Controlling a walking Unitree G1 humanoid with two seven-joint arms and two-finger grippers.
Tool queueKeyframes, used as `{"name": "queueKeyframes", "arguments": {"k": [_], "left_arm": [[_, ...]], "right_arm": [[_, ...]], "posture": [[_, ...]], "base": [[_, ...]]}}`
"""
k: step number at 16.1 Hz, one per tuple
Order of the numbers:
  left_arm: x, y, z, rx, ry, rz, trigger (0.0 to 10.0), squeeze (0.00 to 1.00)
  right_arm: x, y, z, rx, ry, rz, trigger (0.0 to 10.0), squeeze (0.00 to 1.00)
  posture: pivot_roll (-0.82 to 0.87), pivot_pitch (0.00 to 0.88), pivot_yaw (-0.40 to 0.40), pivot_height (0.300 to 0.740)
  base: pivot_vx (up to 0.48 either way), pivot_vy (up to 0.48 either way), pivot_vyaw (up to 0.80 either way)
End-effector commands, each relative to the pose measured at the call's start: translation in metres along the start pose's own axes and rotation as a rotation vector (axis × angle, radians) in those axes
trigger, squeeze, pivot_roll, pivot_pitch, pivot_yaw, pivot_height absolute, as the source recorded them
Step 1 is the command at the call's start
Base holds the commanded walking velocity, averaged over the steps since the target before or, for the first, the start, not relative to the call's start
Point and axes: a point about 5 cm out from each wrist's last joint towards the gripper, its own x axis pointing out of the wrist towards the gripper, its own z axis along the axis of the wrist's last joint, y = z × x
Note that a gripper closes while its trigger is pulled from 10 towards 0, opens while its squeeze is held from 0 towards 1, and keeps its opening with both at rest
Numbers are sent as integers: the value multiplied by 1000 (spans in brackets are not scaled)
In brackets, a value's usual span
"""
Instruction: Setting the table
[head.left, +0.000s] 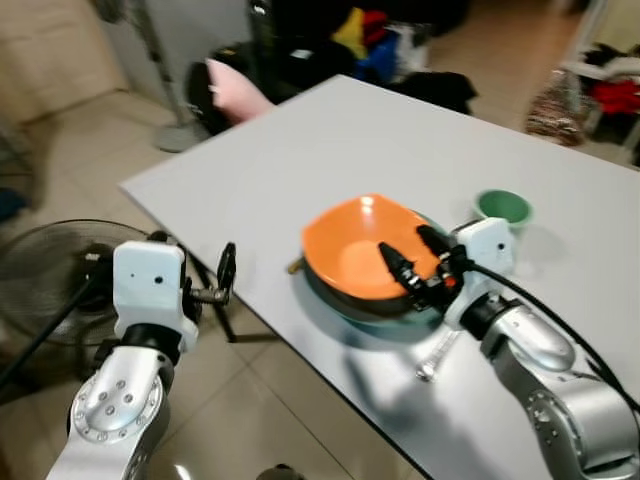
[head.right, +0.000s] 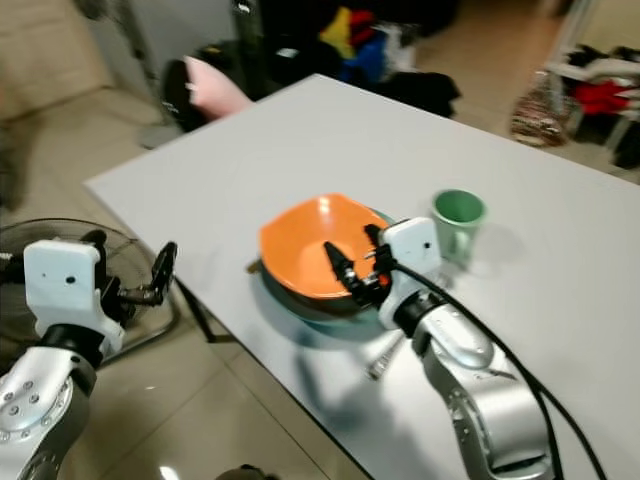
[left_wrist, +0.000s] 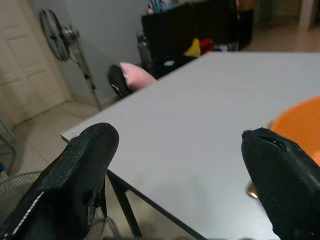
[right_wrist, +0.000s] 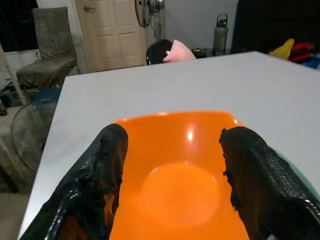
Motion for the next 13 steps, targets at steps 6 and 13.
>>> {"name": "queueKeyframes", "arguments": {"k": [6, 13], "left_arm": [[2, 4, -4, 15, 12, 34, 10000, 0], [1, 4, -5, 26, 17, 39, 10000, 0]], "right_arm": [[5, -3, 15, -16, -47, -32, 10000, 0], [9, -3, 15, 13, -32, -12, 10000, 0]], "posture": [[-54, 7, 52, 740], [-46, 12, 38, 740]], "base": [[0, 0, 800], [0, 0, 800]]}}
